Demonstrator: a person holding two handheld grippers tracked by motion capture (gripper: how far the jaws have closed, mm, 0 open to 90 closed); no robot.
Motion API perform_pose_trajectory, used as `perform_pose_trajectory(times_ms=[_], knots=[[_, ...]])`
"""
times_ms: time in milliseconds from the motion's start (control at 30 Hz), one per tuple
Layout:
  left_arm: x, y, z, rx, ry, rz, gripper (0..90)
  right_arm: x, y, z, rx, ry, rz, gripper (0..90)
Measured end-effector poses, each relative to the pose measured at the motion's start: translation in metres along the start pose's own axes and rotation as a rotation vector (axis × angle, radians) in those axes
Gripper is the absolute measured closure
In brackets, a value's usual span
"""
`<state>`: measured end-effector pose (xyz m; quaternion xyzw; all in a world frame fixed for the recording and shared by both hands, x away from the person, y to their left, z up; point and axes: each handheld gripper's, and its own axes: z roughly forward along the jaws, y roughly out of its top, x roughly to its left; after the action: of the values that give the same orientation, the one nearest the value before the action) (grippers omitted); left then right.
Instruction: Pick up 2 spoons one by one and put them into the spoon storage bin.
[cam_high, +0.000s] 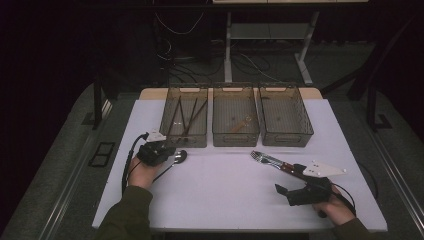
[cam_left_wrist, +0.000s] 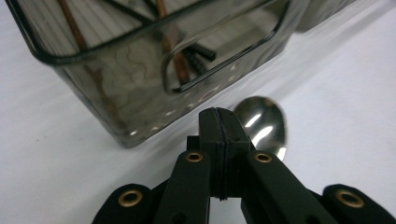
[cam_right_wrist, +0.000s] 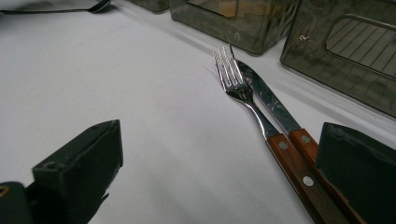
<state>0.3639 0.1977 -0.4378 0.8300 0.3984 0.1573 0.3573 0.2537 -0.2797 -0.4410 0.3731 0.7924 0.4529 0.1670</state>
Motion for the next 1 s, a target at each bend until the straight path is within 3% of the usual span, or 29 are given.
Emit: perform_pose_trajectory(times_ms=[333, 500, 767, 1000], knots=[[0.000, 0.001, 0.014, 0.033, -0.004, 0.009, 89.5, 0.000, 0.000, 0.000, 0.000, 0.002, -0.007, 1.1], [0.000, 0.001, 0.014, 0.026, -0.039, -0.005, 89.5, -0.001, 0.000, 0.000, 0.000, 0.001, -0.008, 1.1], [-0.007, 0.002, 0.017, 0.025, -0.100, 0.020, 89.5, -0.001, 0.000, 0.000, 0.000, 0.002, -0.005, 1.1], [-0.010, 0.002, 0.017, 0.024, -0.116, 0.027, 89.4, -0.001, 0.000, 0.000, 0.000, 0.001, -0.003, 1.1]])
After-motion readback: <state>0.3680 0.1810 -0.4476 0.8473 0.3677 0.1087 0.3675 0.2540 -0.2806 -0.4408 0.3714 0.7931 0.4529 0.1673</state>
